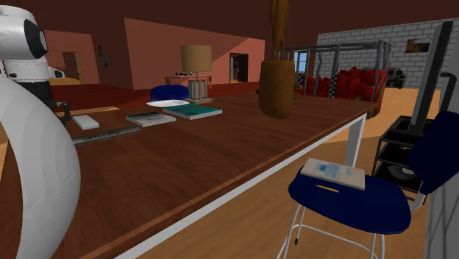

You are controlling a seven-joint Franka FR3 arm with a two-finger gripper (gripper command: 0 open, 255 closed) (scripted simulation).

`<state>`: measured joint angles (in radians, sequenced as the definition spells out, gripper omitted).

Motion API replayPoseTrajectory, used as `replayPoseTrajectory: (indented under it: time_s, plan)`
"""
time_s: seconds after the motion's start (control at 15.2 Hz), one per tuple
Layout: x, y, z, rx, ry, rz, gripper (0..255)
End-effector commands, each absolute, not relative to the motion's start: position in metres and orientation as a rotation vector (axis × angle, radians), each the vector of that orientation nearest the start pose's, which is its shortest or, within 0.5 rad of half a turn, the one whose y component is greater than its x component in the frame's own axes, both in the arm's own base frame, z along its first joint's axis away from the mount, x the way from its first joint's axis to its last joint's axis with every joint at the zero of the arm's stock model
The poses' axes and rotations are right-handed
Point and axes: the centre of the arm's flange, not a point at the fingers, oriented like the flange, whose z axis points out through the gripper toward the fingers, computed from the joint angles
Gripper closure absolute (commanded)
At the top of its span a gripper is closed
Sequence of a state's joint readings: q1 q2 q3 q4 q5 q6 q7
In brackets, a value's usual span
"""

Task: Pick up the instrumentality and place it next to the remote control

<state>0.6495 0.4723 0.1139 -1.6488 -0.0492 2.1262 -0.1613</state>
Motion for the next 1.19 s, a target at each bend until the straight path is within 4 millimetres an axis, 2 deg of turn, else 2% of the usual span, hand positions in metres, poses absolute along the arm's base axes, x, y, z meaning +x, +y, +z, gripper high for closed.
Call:
replayPoseTrajectory:
  time_s: [0.0,0.07,0.4,0.66,1.12]
  plan:
    - [0.497,0.459,0.34,-2.794,-1.413,-0.005,255]
    - [0.497,0.459,0.34,-2.794,-1.413,-0.005,0]
    - [0.497,0.459,0.34,-2.794,-1.413,-0.005,0]
    - [0.497,0.458,0.39,-2.794,-1.413,-0.005,0]
    - [0.497,0.458,0.39,-2.794,-1.413,-0.005,0]
